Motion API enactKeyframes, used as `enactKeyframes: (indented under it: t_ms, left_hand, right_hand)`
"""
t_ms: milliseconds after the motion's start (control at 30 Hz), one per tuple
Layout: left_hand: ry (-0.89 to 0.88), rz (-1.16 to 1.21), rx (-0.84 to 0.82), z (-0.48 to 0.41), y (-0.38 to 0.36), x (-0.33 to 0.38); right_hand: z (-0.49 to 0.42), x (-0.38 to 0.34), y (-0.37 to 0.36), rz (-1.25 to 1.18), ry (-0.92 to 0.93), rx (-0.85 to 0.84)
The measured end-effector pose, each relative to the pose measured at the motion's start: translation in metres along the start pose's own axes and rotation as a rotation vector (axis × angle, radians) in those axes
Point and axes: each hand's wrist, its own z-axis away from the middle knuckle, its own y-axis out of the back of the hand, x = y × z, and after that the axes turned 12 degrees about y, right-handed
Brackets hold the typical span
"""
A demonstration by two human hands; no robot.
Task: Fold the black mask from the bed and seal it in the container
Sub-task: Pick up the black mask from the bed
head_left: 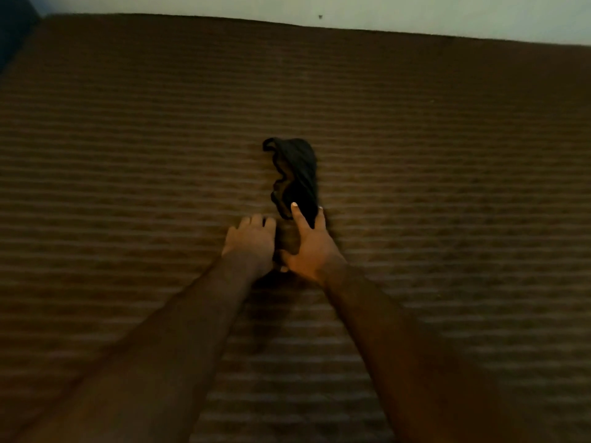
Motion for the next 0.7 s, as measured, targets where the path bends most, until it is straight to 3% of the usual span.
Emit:
enactKeyframes:
  t_ms: [233,367,467,533,700]
  left_hand:
    - [0.097,0.076,-0.003,-0.006,-0.004,0.005]
    - [0.098,0.119,-0.042,-0.012,-0.005,0.000]
    - [0.078,0.136,-0.082,-0.016,-0.001,-0.004]
    - [0.088,0.183,-0.128,-0.019,0.001,-0.006]
    - [0.101,0.549,-0.234,-0.035,0.023,-0.022]
  right_hand:
    - [0.001,-0.009,0.017,0.060,0.097,0.162]
    - [0.013,-0.022,0.044,-0.271,0.251,0.559]
    - [0.013,0.004,0.052,-0.575,-0.058,0.703]
    - [0.012,0.026,0.044,-0.826,-0.240,0.693]
    - [0.007,0.049,0.033,-1.006,-0.265,0.669]
